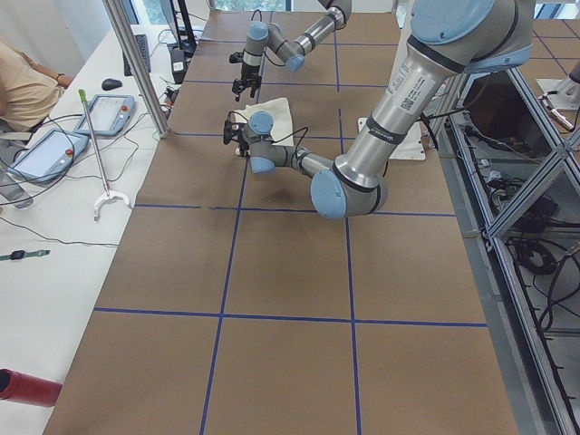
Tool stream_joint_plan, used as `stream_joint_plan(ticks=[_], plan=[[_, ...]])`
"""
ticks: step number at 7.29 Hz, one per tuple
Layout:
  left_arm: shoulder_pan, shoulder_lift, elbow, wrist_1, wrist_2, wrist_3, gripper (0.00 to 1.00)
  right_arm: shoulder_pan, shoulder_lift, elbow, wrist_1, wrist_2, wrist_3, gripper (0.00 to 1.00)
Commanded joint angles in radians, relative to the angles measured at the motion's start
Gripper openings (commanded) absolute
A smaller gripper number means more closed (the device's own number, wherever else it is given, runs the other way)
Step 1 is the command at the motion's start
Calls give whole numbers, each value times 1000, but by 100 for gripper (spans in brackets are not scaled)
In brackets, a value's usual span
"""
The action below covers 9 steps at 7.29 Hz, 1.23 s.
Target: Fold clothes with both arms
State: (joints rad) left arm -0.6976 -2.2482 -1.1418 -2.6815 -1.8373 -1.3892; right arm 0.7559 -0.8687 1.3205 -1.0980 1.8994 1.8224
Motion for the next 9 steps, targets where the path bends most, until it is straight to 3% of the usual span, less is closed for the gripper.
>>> stream_joint_plan(ticks=[1,2,4,5,6,7,8,9], plan=[[-3,1,-16,-4,0,-1,39,-68,8,31,1,-46,15,100],[-6,1,-19,0,0,-1,43,-125,10,46,1,-99,20,100],[-16,1,-19,3,0,1,43,-197,20,69,1,-152,21,100],[-17,2,-19,3,0,1,43,-231,19,62,1,-199,21,84],[-17,4,-19,3,0,1,43,-231,20,60,-3,-223,72,13],[-17,12,-19,3,0,1,43,-221,22,34,-3,-224,42,0],[-17,28,-19,-9,0,4,43,-195,31,10,-3,-224,26,0],[-17,32,-21,-9,1,4,43,-161,68,-74,4,-223,-41,0]])
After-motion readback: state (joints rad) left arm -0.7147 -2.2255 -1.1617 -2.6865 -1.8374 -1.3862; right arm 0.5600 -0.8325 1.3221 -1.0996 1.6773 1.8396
